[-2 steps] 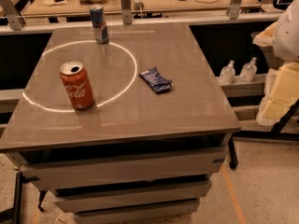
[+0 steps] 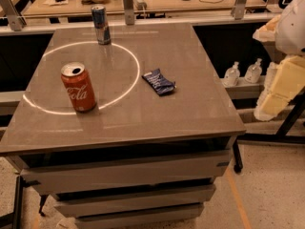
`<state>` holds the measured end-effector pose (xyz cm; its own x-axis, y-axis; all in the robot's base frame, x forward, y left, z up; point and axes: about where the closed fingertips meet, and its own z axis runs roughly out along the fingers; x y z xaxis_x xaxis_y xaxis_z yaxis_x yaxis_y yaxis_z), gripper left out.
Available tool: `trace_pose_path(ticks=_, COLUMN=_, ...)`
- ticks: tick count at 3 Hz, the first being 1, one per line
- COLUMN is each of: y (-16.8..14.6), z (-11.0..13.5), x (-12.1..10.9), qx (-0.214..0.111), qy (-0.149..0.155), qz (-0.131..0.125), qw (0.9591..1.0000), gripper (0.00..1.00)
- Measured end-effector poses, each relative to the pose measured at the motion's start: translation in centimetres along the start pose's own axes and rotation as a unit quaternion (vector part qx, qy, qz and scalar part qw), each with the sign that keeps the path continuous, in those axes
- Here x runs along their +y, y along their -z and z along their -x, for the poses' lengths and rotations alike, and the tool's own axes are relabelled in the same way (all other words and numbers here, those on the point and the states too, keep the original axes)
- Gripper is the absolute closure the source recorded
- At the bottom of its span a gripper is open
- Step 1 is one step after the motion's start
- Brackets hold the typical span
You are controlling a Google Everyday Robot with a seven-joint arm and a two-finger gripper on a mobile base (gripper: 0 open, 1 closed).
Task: Move rxbar blueberry near redbull can
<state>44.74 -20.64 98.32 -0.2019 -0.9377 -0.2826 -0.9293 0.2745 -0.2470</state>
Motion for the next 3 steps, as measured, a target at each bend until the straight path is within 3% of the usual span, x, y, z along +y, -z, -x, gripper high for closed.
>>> trace_pose_path(ticks=1, y=-0.8, z=3.9, x=-1.4, qx=-0.093, qy=0.003, qz=0.003, qw=0.9956, gripper=0.0)
trace_pose_path(ticks=2, y=-3.3, z=7.1, x=-2.6, qx=-0.151, qy=-0.009, qz=0.023, qw=0.9882, gripper=0.0)
trace_pose_path(ticks=3, y=-3.3, z=7.1, x=-2.6, qx=-0.151, qy=-0.009, qz=0.024, qw=0.9882, gripper=0.0)
